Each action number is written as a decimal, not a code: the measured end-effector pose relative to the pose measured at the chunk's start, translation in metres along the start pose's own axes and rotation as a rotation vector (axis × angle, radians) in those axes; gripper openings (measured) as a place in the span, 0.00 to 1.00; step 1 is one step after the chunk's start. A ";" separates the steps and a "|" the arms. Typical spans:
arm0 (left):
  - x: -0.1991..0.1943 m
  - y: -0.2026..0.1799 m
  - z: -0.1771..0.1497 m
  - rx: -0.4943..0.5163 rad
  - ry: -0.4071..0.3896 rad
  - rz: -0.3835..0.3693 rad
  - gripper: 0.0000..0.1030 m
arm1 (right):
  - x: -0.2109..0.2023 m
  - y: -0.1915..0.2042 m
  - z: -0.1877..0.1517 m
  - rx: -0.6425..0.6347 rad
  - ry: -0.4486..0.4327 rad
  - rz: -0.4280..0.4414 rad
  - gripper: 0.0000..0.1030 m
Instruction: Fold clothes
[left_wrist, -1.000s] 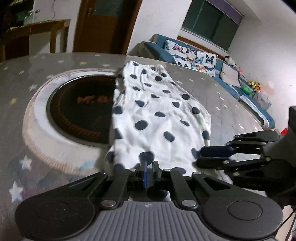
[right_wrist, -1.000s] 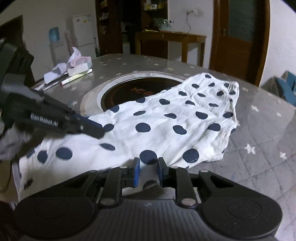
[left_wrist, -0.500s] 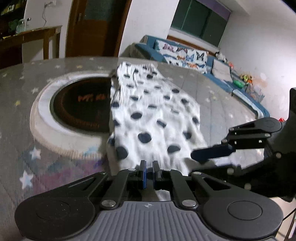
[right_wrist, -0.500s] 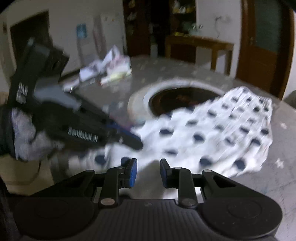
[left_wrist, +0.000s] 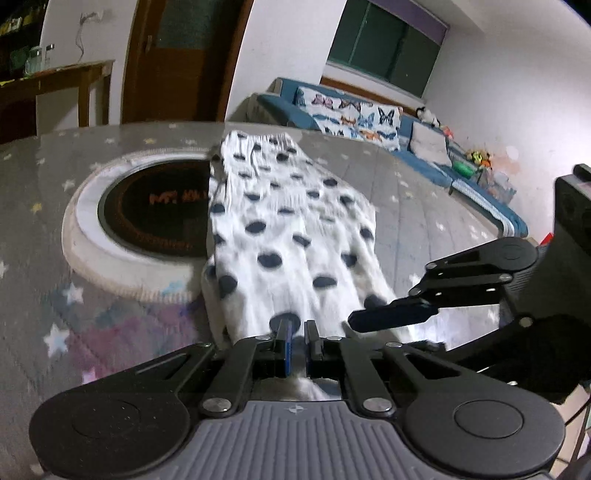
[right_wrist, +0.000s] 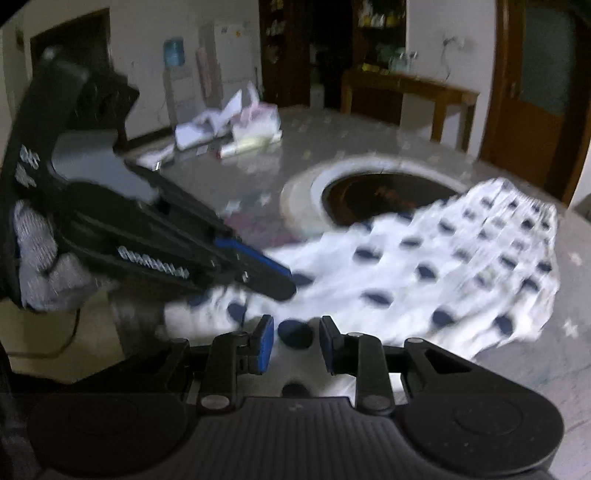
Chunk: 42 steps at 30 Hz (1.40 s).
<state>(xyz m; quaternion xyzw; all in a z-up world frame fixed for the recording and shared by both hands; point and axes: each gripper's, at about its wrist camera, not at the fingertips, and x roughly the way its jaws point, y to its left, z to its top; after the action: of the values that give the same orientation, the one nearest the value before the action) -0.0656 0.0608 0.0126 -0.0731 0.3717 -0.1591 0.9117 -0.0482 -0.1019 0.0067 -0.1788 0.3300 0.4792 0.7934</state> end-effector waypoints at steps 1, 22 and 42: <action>0.000 0.000 -0.004 0.000 0.010 0.002 0.08 | 0.003 0.001 -0.004 -0.001 0.013 0.001 0.26; -0.043 -0.011 -0.033 -0.103 -0.015 0.023 0.11 | -0.021 0.002 0.002 0.010 -0.035 -0.029 0.30; -0.038 -0.012 0.025 -0.064 -0.084 0.009 0.23 | -0.015 -0.020 -0.007 0.066 0.000 0.003 0.32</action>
<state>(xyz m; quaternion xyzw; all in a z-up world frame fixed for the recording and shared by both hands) -0.0762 0.0627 0.0585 -0.1071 0.3386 -0.1398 0.9243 -0.0379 -0.1258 0.0113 -0.1518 0.3460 0.4692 0.7982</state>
